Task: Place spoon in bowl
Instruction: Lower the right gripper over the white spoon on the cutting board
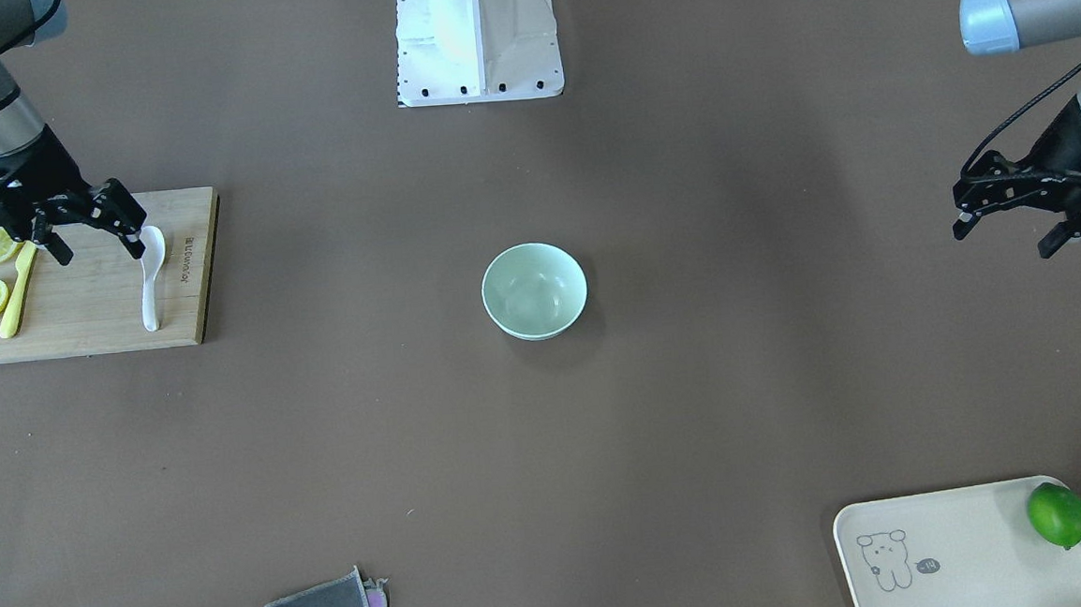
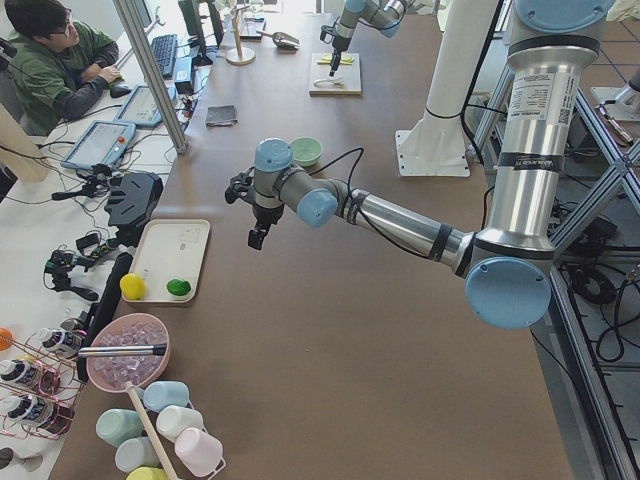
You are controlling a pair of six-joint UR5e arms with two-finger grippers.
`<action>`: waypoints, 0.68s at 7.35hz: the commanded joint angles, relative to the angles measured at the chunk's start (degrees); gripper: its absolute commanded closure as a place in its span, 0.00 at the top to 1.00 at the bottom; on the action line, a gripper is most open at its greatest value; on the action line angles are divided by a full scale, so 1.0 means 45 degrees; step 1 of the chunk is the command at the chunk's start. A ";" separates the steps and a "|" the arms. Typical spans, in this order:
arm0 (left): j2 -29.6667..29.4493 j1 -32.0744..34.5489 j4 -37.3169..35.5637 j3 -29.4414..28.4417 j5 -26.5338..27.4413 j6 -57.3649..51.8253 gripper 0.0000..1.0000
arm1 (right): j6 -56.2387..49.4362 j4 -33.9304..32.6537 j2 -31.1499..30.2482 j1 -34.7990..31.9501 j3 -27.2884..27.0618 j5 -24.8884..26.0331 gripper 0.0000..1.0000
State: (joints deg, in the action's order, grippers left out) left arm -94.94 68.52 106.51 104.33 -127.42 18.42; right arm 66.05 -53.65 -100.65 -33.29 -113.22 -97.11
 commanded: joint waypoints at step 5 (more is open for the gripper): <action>0.0023 -0.0050 0.0159 -0.0021 0.0014 0.0145 0.98 | -0.2199 0.0046 0.0842 -0.0765 0.1213 -0.0022 0.82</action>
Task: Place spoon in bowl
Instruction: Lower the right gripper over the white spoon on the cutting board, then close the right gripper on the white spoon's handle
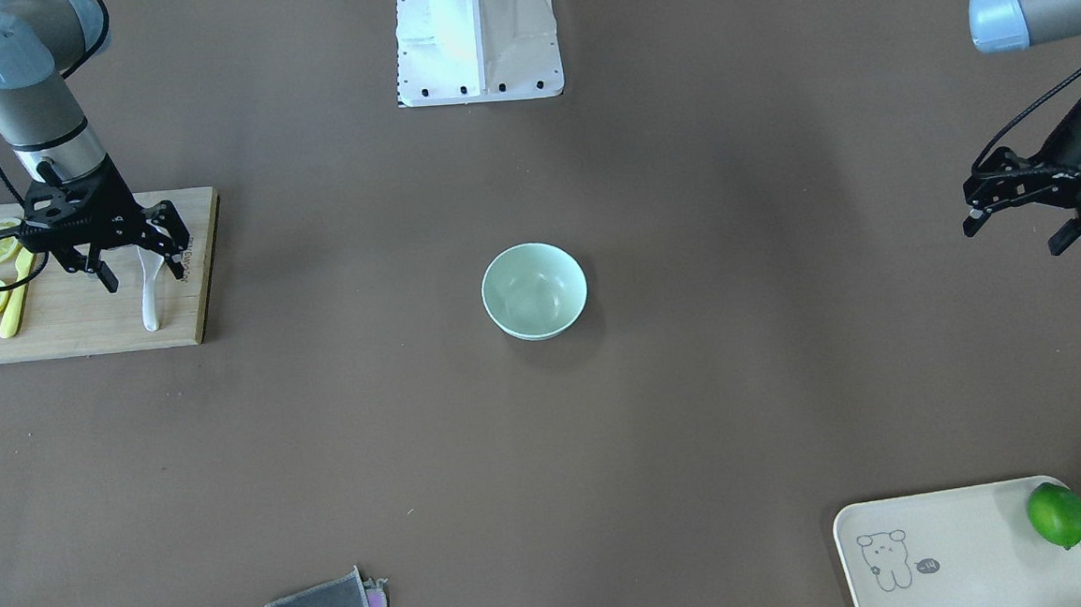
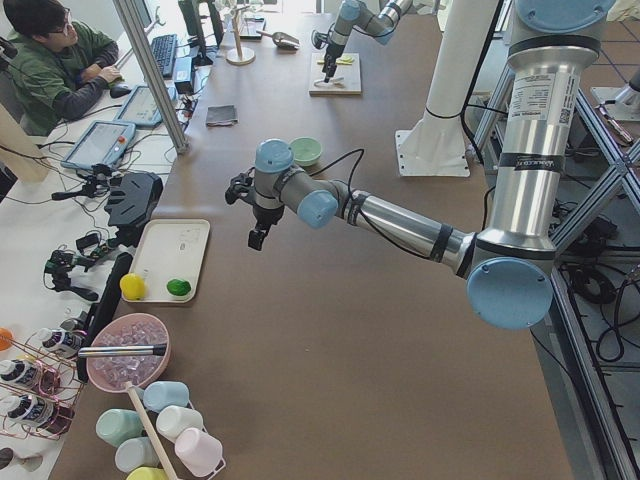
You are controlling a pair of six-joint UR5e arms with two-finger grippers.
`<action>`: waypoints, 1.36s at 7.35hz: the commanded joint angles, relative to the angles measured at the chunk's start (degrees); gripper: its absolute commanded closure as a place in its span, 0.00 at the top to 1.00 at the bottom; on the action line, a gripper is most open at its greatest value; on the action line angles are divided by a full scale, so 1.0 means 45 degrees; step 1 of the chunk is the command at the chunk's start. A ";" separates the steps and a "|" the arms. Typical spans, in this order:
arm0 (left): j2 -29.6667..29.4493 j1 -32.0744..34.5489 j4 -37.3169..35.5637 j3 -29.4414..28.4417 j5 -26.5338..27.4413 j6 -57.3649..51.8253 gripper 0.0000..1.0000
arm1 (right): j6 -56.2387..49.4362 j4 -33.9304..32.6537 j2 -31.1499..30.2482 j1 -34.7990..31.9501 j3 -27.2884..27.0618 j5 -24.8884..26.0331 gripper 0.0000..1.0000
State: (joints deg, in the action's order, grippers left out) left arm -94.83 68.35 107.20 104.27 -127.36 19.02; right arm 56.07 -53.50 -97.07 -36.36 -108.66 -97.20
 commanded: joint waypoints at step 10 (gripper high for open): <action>-0.0002 -0.0032 0.0026 0.0033 -0.0018 0.0011 0.98 | 0.0235 -0.0024 0.0243 -0.0221 0.0650 -0.0276 0.30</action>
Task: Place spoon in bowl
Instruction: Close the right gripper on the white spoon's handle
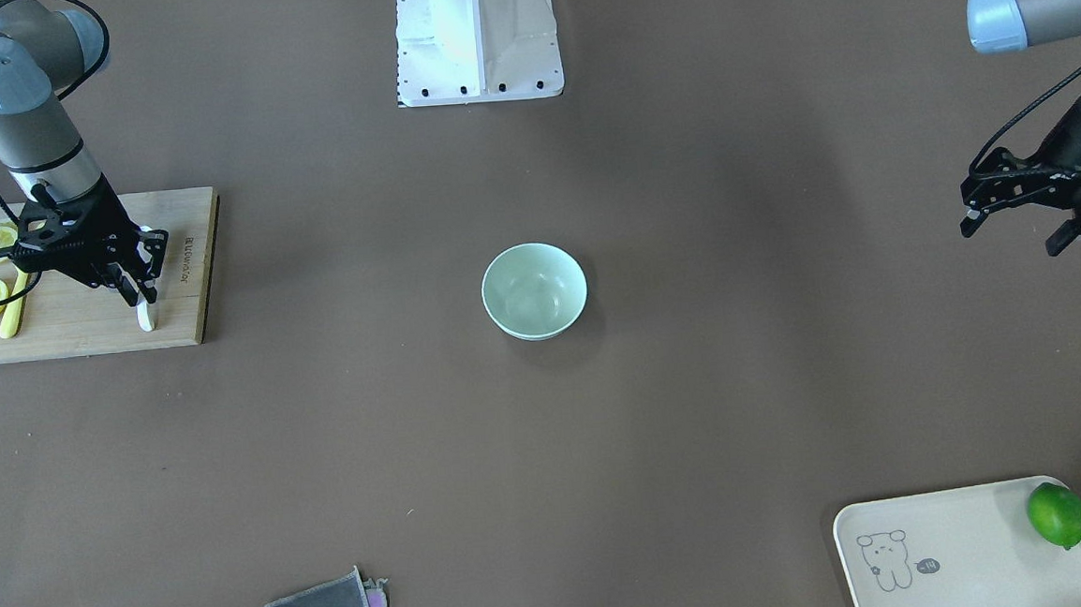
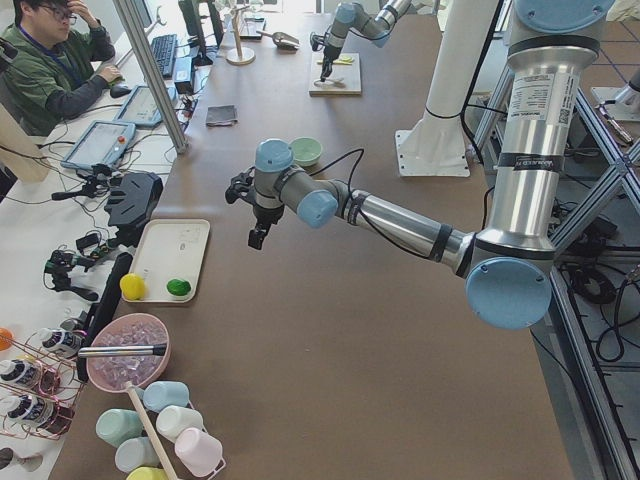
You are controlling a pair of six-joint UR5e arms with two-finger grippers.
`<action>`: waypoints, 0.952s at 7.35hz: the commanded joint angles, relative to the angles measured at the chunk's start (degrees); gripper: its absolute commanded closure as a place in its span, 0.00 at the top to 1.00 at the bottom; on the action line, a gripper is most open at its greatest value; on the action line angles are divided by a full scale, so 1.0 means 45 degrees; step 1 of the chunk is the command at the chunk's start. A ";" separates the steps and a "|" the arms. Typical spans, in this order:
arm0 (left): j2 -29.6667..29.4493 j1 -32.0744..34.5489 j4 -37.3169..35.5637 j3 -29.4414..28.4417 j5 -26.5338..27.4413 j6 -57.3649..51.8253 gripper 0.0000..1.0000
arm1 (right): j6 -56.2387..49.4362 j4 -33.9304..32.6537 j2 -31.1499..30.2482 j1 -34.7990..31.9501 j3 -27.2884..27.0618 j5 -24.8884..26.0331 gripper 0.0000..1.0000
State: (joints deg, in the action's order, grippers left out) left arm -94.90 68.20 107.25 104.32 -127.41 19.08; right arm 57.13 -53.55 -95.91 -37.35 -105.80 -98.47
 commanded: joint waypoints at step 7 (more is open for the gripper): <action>0.0151 0.0020 0.0249 0.0020 -0.0007 0.0057 0.98 | 0.2116 -0.2402 0.1556 0.0038 -0.1798 -0.0130 0.00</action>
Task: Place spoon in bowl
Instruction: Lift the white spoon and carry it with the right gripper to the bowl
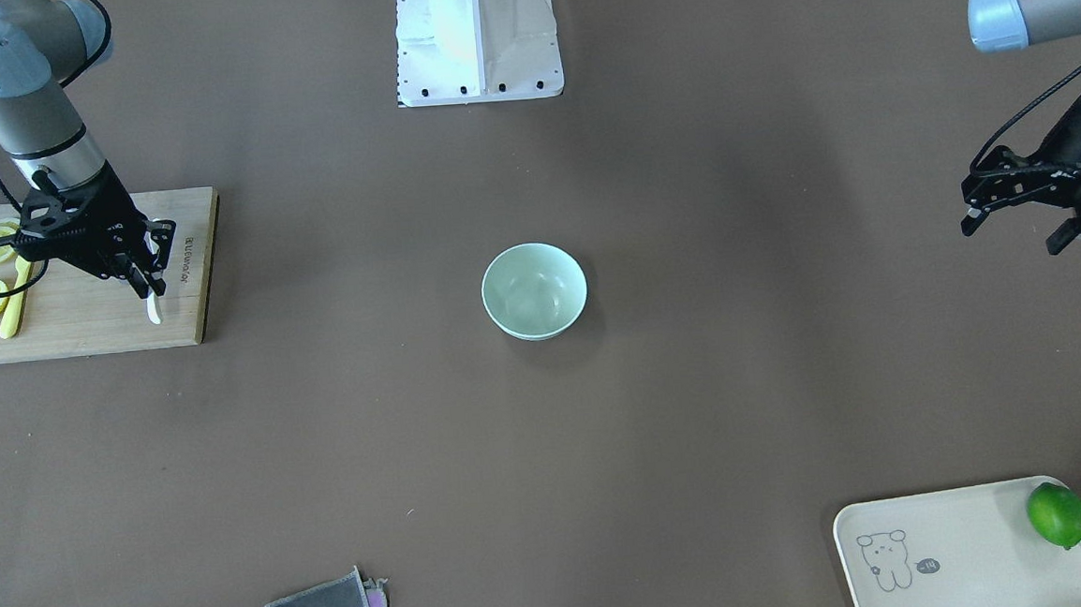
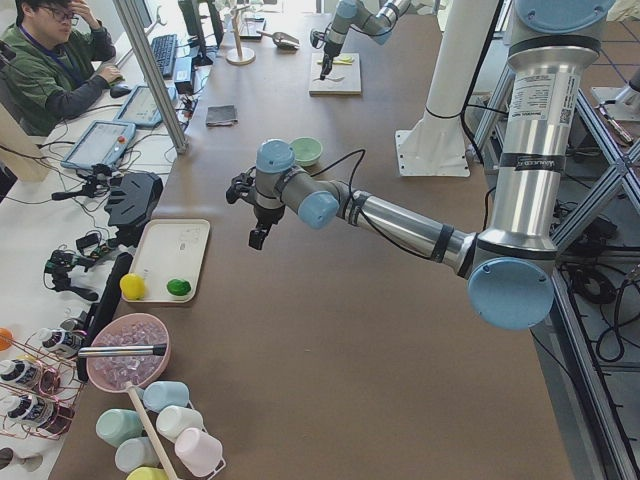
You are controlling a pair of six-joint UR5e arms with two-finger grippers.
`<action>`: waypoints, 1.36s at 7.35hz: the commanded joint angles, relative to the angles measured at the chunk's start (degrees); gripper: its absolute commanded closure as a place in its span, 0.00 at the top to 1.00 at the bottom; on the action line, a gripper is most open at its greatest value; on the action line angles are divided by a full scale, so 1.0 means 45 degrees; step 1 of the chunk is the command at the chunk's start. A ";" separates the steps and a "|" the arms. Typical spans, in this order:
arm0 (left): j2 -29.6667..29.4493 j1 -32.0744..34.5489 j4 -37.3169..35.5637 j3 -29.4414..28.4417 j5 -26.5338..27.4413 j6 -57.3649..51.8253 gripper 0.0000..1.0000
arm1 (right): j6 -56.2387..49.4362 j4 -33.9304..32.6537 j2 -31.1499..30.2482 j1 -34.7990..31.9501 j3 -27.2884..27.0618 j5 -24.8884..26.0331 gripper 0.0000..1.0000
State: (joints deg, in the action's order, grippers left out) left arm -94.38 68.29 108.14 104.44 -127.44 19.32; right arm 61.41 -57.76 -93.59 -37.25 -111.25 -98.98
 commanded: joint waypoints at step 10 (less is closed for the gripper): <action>0.0211 0.0000 0.0070 0.0132 0.0000 0.0022 0.98 | 1.2935 -0.8044 1.2263 0.3100 0.5739 0.4980 0.00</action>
State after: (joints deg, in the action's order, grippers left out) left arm -93.42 68.29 108.46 105.04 -127.44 19.42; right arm 118.25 -94.10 -39.65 -23.91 -86.74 -78.53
